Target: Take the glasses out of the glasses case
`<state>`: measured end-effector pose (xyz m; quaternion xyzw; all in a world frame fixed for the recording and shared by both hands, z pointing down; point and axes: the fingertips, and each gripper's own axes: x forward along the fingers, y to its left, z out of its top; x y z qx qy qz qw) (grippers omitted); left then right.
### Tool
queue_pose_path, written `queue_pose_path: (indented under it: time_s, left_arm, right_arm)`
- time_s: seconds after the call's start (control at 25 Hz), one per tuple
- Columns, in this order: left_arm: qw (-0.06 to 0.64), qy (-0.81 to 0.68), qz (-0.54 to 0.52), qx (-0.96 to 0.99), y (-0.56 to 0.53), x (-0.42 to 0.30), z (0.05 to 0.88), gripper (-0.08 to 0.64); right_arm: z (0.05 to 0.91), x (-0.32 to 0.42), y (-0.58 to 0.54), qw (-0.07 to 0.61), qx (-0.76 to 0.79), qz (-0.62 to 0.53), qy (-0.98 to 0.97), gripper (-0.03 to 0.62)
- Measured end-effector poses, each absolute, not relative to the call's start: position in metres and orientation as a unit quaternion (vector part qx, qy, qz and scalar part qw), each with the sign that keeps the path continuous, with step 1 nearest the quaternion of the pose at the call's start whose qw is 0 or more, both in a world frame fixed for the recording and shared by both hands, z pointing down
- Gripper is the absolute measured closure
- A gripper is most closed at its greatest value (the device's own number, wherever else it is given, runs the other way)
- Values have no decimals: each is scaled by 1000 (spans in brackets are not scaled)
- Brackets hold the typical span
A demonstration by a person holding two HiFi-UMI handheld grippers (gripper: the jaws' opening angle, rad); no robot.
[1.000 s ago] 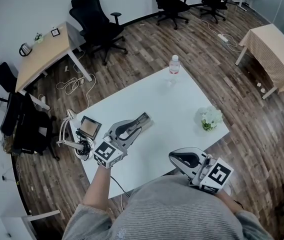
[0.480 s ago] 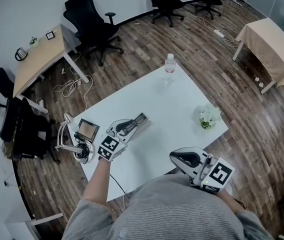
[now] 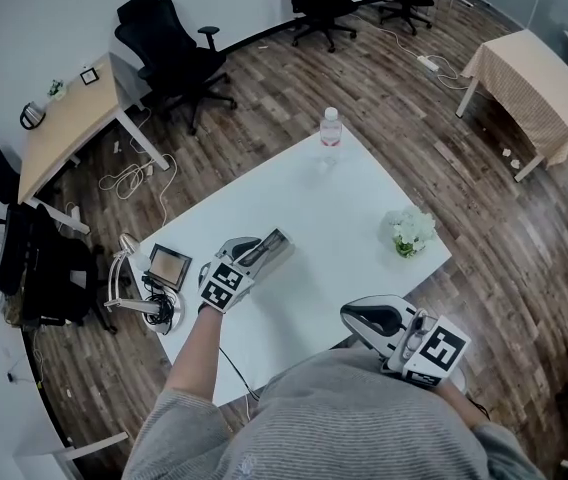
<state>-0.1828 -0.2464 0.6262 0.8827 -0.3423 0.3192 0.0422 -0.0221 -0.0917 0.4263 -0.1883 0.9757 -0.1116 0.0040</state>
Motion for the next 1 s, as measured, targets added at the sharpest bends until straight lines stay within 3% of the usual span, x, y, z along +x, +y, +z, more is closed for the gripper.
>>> queue_pose_path:
  time_s: [1.0]
  left_arm:
    - [127,-263,475,830,-279,-189,730,457]
  right_arm:
    - [436,-19,-108,-11,-194,-139,971,577]
